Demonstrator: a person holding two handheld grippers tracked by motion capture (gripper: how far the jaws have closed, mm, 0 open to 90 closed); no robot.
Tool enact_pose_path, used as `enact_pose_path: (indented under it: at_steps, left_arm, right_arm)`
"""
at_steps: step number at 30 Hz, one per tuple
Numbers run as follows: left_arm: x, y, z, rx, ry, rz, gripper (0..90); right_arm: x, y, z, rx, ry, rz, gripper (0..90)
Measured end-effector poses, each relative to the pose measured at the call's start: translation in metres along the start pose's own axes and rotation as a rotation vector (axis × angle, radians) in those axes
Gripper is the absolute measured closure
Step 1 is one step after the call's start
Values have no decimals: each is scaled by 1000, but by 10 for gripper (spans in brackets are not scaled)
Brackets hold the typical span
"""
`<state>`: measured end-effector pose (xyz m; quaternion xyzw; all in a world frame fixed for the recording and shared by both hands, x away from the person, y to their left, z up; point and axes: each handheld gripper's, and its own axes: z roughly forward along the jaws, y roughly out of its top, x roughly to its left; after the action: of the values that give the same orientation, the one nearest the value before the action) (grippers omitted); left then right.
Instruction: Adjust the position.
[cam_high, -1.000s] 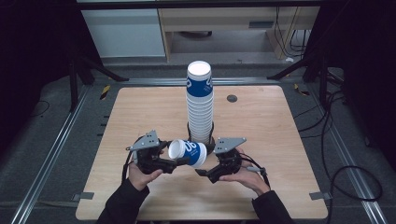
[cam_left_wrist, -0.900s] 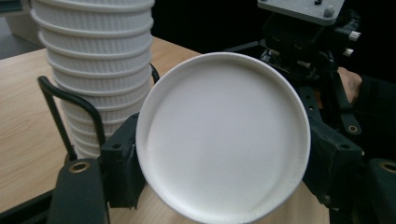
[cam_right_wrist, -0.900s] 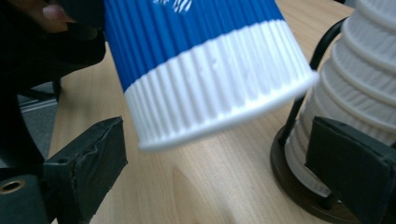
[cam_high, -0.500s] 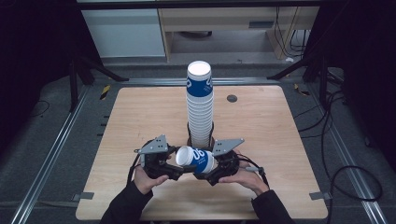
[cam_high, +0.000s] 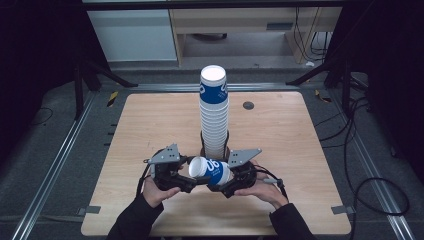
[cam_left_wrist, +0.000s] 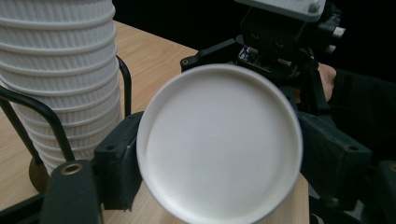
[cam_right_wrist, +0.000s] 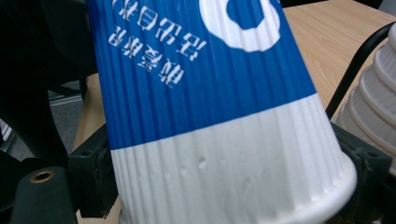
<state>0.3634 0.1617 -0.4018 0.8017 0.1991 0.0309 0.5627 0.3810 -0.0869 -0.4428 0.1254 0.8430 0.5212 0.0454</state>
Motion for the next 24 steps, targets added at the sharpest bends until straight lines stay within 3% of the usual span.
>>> enact_pose_path:
  at_steps: [5,8,16,24]
  left_arm:
    - [2,4,-10,14,17,1,183]
    - [5,1,-9,67,25,-13,165]
    - [8,-6,7,200,4,-30,163]
    - [10,-9,8,207,-15,-34,253]
  right_arm:
    - [-1,0,-2,42,-45,-23,143]
    - [-1,-1,-2,72,-72,-43,143]
    - [6,-2,10,151,-71,-107,144]
    - [7,-3,12,173,-71,-127,134]
